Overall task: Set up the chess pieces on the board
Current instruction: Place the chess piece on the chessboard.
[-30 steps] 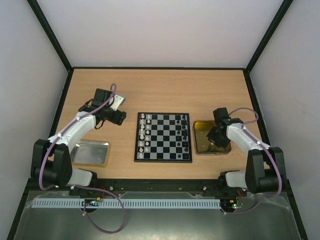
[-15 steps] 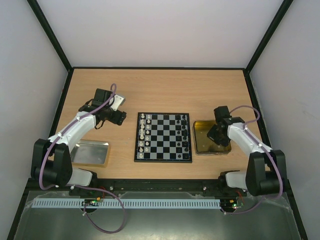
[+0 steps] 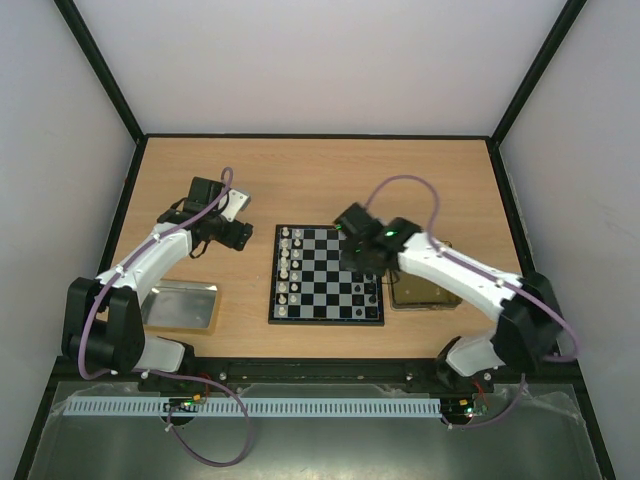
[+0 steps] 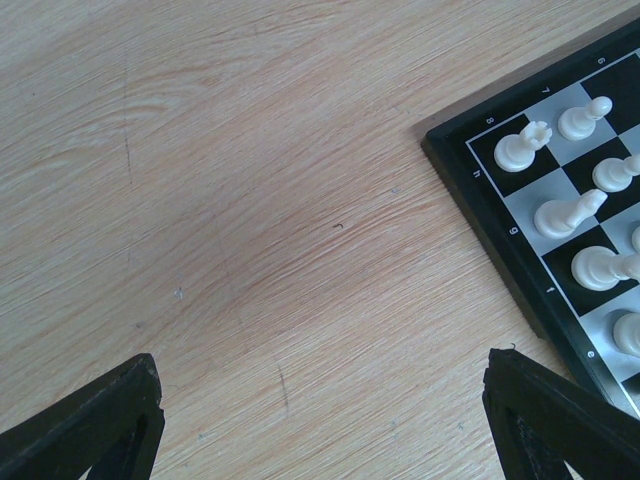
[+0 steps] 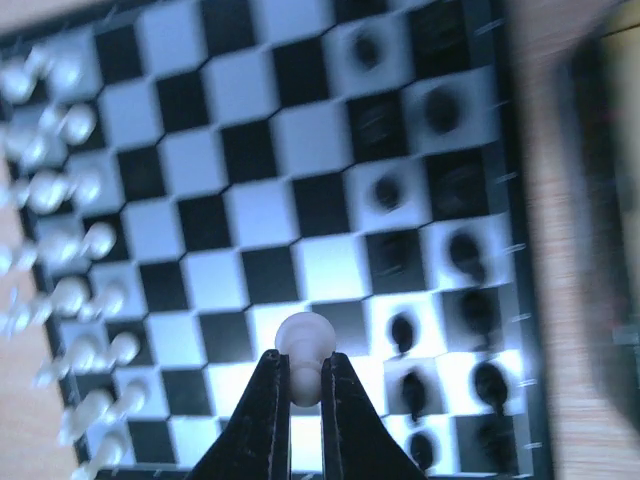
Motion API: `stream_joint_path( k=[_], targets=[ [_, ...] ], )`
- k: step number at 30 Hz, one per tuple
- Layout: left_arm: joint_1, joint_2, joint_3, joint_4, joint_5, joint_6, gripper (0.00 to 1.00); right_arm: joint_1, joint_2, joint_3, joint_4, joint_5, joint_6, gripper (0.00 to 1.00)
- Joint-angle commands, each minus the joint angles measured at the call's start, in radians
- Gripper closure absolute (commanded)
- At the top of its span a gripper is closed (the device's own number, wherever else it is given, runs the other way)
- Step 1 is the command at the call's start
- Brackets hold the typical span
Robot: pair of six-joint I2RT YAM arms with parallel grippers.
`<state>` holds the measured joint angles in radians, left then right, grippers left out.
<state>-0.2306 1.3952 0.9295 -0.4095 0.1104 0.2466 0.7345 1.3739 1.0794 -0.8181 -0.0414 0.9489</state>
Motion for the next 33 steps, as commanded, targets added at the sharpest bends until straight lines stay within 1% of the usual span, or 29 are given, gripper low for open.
stream_joint_path(
  k=[1, 5, 13, 28, 33],
  targets=[
    [-0.002, 0.011, 0.002, -0.005, -0.009, 0.007, 0.13, 0.219, 0.167, 0.133, -0.048, 0.044, 0.080, 0.98],
    [-0.003, 0.009, 0.003, -0.007, -0.008, 0.006, 0.13, 0.326, 0.293, 0.194, -0.051, 0.011, 0.061, 0.98],
    [-0.004, 0.008, 0.008, -0.011, -0.003, 0.006, 0.13, 0.446, 0.425, 0.294, -0.106, -0.009, 0.010, 0.98],
    [-0.004, 0.006, 0.002, -0.006, -0.011, 0.005, 0.12, 0.479, 0.520, 0.337, -0.076, -0.071, -0.031, 0.98],
    [0.003, -0.003, 0.003, 0.001, -0.028, 0.001, 0.10, 0.479, 0.536, 0.354, -0.073, -0.074, -0.041, 0.98]
  ],
)
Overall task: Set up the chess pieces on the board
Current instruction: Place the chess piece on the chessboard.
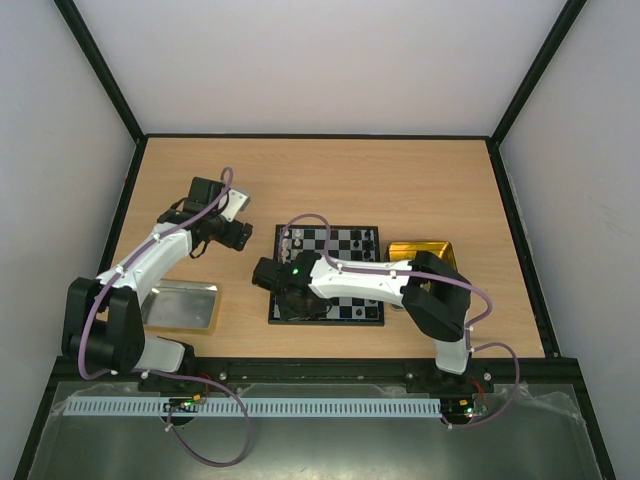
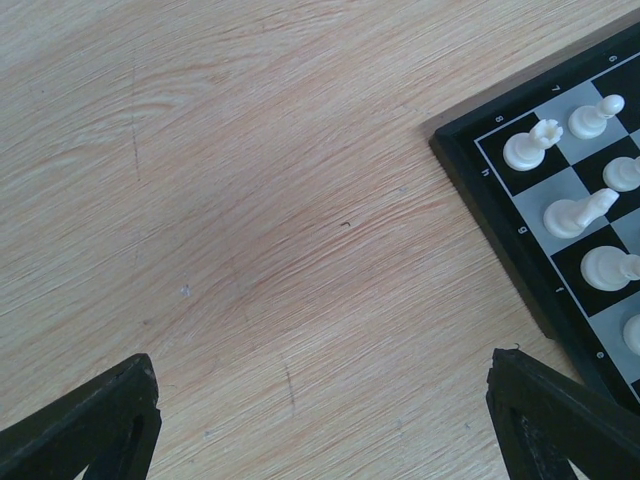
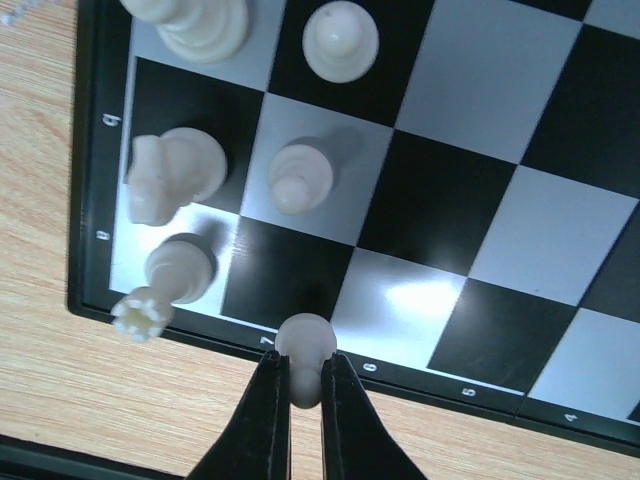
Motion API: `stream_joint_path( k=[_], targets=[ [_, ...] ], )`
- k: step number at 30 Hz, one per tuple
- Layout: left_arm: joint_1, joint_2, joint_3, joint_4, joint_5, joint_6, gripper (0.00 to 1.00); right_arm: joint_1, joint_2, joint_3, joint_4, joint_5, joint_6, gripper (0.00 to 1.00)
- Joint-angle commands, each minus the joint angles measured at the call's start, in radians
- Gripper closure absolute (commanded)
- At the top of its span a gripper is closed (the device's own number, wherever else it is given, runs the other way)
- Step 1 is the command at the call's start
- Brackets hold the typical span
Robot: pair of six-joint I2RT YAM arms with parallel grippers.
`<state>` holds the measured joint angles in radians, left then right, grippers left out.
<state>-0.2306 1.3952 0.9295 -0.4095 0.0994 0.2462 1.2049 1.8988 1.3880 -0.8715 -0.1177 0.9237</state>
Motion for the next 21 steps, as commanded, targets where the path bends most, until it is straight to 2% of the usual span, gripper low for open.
stream_joint_path(
  k=[1, 21],
  targets=[
    [0.005, -0.003, 0.003, 0.001, -0.016, 0.001, 0.10, 0.008, 0.013, 0.048, -0.018, 0.002, -0.017, 0.98],
    [0.013, 0.008, -0.004, 0.011, -0.024, 0.002, 0.10, 0.005, 0.060, 0.079, -0.020, -0.004, -0.034, 0.90]
  ],
)
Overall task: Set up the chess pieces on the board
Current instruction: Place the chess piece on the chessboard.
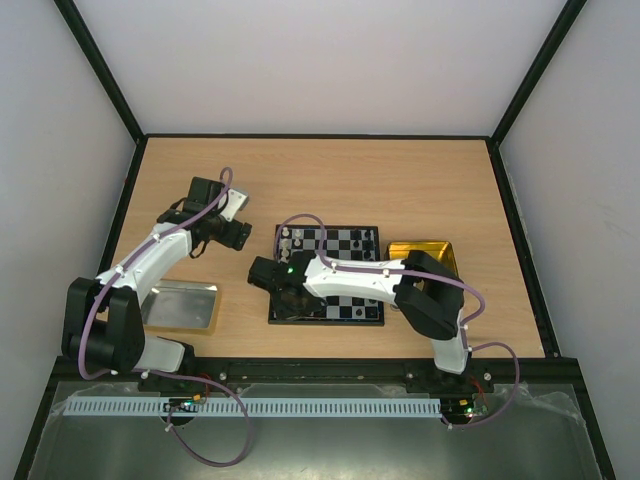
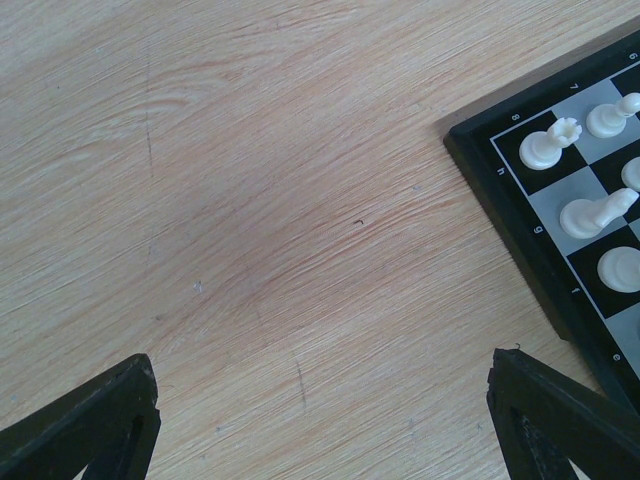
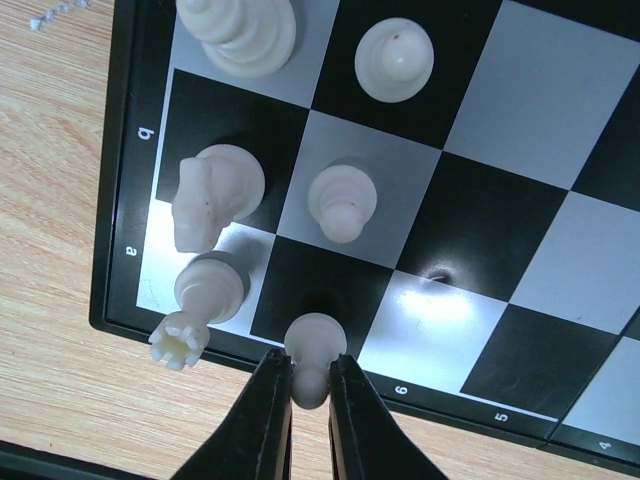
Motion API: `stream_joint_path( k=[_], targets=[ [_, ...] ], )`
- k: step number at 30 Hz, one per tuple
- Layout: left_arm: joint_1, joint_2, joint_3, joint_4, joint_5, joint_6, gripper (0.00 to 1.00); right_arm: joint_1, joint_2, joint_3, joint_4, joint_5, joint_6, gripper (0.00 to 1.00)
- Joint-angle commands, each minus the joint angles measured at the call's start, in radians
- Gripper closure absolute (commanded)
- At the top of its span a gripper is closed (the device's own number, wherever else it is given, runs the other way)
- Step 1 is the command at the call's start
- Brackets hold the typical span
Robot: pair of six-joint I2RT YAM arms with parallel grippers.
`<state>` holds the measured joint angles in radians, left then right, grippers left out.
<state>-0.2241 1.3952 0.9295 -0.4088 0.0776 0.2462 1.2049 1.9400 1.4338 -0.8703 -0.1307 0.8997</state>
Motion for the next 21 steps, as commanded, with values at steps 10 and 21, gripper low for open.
stream_joint_path(
  k=[10, 21],
  targets=[
    [0.006, 0.013, -0.004, 0.010, -0.003, 0.004, 0.10, -0.008, 0.017, 0.036, -0.023, 0.014, -0.015, 0.89],
    [0.007, 0.015, -0.003, 0.008, -0.003, 0.004, 0.10, -0.013, 0.018, 0.034, -0.022, 0.007, -0.018, 0.89]
  ],
)
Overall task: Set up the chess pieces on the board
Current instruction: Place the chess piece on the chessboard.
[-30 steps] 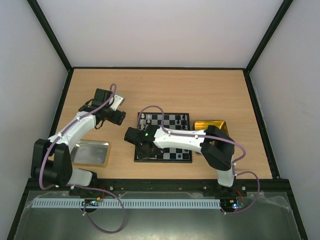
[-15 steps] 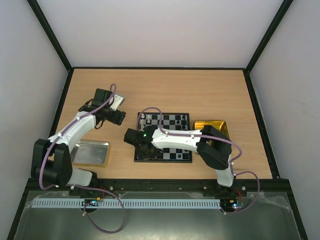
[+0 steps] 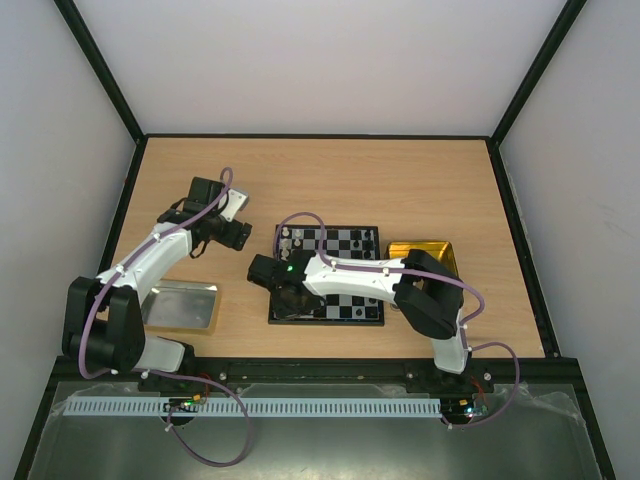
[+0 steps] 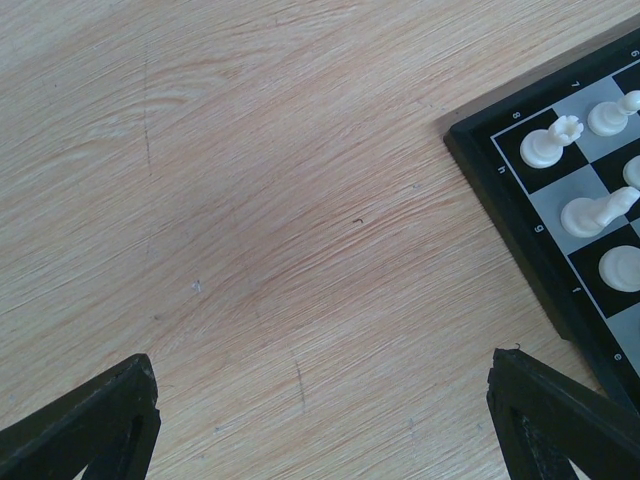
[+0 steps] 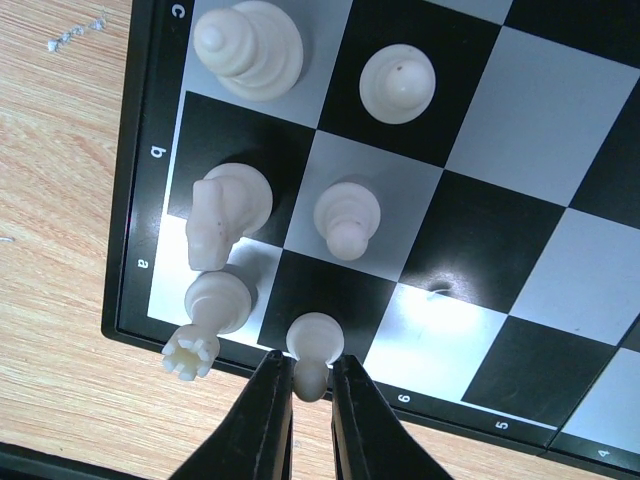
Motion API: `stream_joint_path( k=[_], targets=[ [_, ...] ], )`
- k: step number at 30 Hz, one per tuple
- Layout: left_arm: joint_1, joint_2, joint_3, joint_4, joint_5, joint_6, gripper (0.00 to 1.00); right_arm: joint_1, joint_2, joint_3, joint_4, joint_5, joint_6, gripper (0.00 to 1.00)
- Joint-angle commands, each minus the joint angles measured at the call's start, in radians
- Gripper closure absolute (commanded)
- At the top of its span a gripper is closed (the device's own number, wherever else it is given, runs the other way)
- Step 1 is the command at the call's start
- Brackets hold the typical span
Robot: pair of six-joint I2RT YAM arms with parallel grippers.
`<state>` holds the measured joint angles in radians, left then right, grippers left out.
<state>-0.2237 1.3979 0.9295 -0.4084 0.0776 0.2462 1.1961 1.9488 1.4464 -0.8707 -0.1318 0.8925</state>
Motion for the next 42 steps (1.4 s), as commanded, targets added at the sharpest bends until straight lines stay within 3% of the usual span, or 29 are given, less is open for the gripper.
stream_joint_path(
  k=[1, 42],
  targets=[
    [0.007, 0.012, -0.003, 0.008, -0.002, 0.004, 0.10, -0.004, 0.009, 0.019, -0.021, 0.008, -0.013, 0.89],
    [0.006, 0.024, -0.003, 0.007, -0.005, 0.007, 0.10, -0.026, 0.006, -0.013, 0.010, -0.001, -0.007, 0.93]
  ],
)
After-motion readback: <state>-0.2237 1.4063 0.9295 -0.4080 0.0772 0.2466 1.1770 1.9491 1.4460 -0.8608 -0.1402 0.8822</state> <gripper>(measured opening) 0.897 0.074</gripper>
